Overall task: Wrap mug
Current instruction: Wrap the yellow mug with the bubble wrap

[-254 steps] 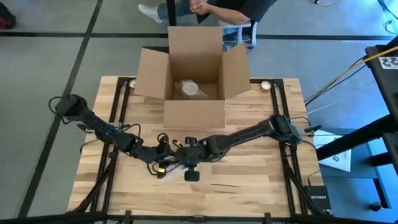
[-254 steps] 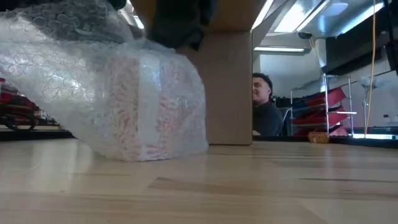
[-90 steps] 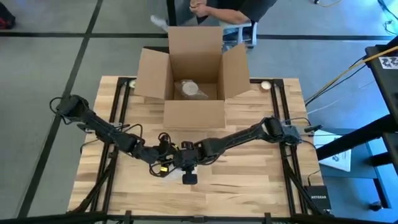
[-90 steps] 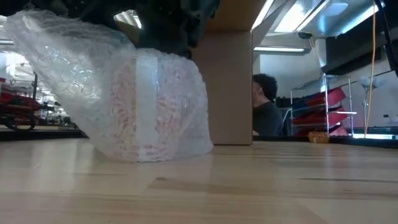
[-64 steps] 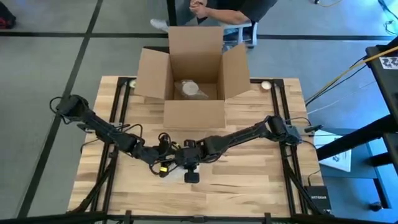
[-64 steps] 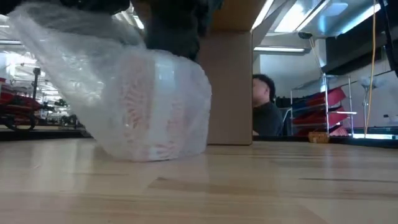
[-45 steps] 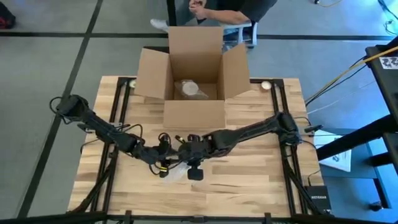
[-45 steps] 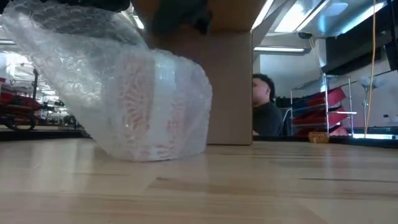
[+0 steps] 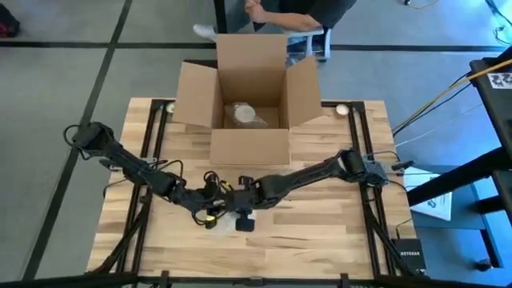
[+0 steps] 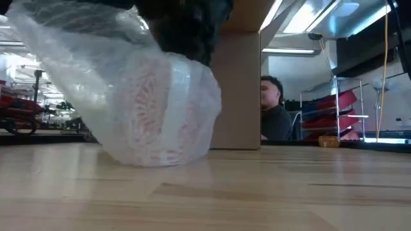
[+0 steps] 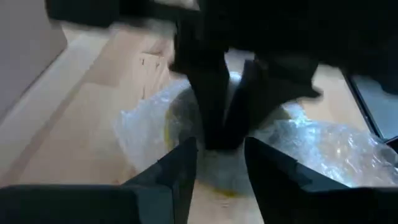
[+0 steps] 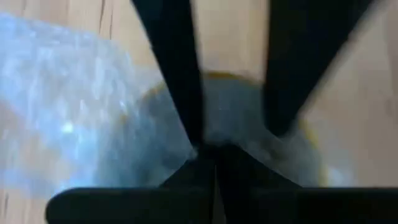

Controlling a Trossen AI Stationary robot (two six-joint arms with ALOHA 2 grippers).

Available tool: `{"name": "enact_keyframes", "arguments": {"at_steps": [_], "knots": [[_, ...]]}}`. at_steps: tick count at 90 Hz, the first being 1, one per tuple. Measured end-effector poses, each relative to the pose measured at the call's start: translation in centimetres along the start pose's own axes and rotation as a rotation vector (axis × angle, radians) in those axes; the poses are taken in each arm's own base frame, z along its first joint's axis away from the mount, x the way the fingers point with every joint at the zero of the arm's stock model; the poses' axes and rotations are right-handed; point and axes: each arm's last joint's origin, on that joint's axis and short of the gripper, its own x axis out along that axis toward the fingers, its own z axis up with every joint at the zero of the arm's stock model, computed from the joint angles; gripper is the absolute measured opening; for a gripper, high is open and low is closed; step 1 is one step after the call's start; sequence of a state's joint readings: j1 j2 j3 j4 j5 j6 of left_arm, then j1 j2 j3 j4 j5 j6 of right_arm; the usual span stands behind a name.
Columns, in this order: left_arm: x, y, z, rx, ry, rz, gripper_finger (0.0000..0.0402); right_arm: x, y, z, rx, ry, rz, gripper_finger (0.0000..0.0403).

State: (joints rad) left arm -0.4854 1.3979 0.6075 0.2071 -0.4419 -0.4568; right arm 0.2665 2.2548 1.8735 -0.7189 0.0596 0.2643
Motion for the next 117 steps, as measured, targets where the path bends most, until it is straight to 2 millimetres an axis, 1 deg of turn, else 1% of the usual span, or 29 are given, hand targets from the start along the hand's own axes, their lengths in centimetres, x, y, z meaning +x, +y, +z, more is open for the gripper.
{"name": "enact_keyframes", "arguments": {"at_steps": [8,17,24,38,44,49,57,60,72,85,92,117], "knots": [[0.0,0.0,0.0,0.002,0.003,0.002,0.0123,0.0,0.1,0.1,0.002,-0.015,0.017,0.0001],[0.0,0.0,0.0,0.003,0.004,0.003,0.0123,-1.2,0.1,0.3,0.003,-0.029,0.033,0.0001],[0.0,0.0,-0.1,0.007,0.005,0.006,0.0123,-2.7,0.0,0.4,0.005,-0.032,0.039,0.0001],[0.0,0.1,-0.1,0.007,0.007,0.009,0.0123,-7.0,0.2,1.3,0.005,-0.109,0.113,0.0001],[0.0,0.0,-0.1,0.006,0.005,0.008,0.0123,-7.5,0.3,1.3,0.003,-0.11,0.157,0.0001],[0.0,0.1,-0.1,0.007,0.006,0.009,0.0123,-7.3,0.6,1.3,-0.001,-0.108,0.201,0.0001],[0.0,0.0,-0.1,0.005,0.005,0.007,0.0123,-6.3,1.1,1.4,-0.01,-0.115,0.238,0.0001],[0.0,0.0,-0.1,0.005,0.005,0.008,0.0123,-6.0,1.1,1.4,-0.01,-0.114,0.23,0.0001],[0.0,0.0,0.0,0.0,0.004,0.004,0.0123,-3.4,0.9,0.9,0.007,-0.063,0.159,0.0001],[0.0,0.0,0.0,-0.004,0.003,0.003,0.0123,-1.6,0.6,0.3,0.009,-0.019,0.11,0.0001],[0.0,0.0,0.0,-0.002,0.003,0.003,0.0123,-1.3,0.6,0.3,0.006,-0.018,0.1,0.0001],[0.0,-0.1,0.0,-0.001,-0.006,-0.006,0.0123,-1.2,0.4,0.3,-0.005,-0.039,0.016,0.0001]]}}
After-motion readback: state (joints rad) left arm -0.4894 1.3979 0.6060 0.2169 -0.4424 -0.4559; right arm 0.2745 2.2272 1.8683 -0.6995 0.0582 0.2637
